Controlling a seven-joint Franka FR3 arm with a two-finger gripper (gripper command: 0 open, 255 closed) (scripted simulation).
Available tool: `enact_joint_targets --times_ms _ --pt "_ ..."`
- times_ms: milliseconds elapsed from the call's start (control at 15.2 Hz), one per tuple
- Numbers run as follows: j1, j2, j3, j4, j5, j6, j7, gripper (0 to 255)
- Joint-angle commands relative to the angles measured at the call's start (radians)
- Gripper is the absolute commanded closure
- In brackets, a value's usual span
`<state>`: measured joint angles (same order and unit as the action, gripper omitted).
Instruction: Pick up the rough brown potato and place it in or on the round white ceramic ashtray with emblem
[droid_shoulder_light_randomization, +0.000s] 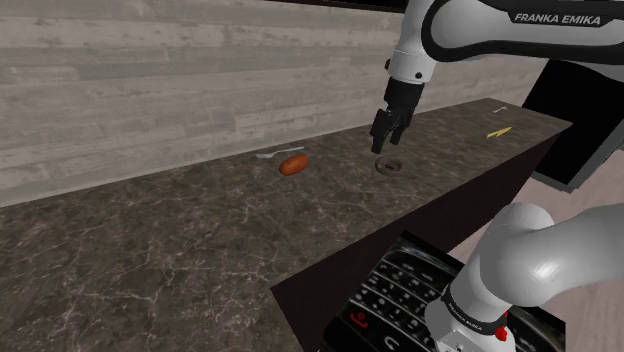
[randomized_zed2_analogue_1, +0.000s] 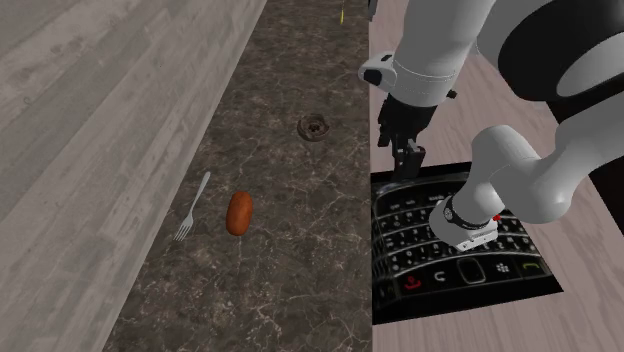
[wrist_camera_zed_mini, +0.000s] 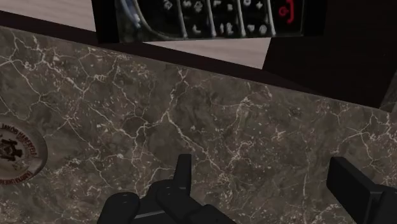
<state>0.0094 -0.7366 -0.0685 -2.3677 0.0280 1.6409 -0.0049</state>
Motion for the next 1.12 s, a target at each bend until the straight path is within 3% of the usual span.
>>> enact_joint_targets --times_ms 0,594,1056 --pt "0.000 0.000 0.000 0.000 0.000 0.000 0.000 0" --pt "0.068 0.227 -0.200 0.018 -0.085 0.239 -0.476 0" --pt "0.143 0.486 -0.327 0.139 -0.040 0.394 -0.855 0"
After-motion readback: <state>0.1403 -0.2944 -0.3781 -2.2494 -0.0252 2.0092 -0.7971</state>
